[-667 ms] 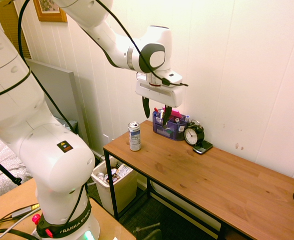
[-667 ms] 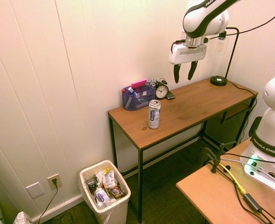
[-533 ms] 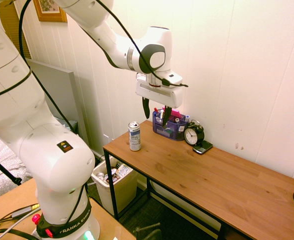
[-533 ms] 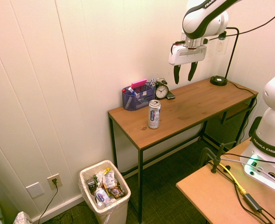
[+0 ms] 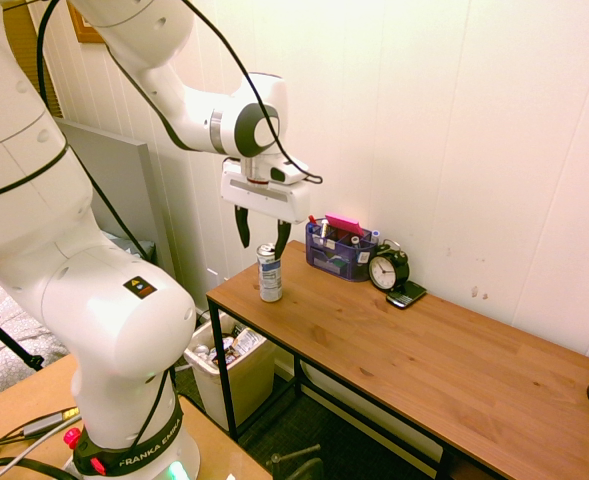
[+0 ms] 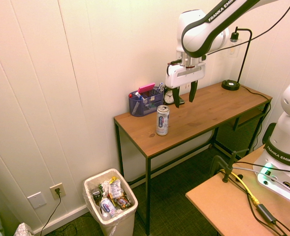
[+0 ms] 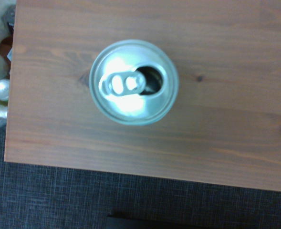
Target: Throw the can in the trash bin
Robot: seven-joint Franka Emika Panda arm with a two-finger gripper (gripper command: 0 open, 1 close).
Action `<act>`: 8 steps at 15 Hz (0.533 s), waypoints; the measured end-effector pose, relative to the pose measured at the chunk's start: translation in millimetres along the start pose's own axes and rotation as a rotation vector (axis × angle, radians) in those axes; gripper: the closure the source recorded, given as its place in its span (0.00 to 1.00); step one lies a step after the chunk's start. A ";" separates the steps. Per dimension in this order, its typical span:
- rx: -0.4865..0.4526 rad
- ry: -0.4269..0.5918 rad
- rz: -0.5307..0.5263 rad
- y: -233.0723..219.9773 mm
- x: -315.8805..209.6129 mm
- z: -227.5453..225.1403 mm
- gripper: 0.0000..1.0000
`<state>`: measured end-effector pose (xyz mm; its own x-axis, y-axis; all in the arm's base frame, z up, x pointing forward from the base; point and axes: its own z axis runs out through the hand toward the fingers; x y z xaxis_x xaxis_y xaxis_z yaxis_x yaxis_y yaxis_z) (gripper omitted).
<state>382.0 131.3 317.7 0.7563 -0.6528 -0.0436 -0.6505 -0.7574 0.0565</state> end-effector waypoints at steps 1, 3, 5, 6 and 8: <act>-0.007 -0.005 0.001 -3.5 -2.0 8.3 0.00; -0.018 -0.012 0.008 -13.3 3.2 22.9 0.00; -0.020 -0.017 0.014 -34.5 13.1 30.9 0.00; -0.019 -0.019 0.013 -48.0 17.8 33.2 0.00; -0.025 -0.021 0.022 -71.0 23.0 39.8 0.00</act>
<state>442.8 169.5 273.0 0.7402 -0.6694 -0.0632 -0.6646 -0.7426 0.0828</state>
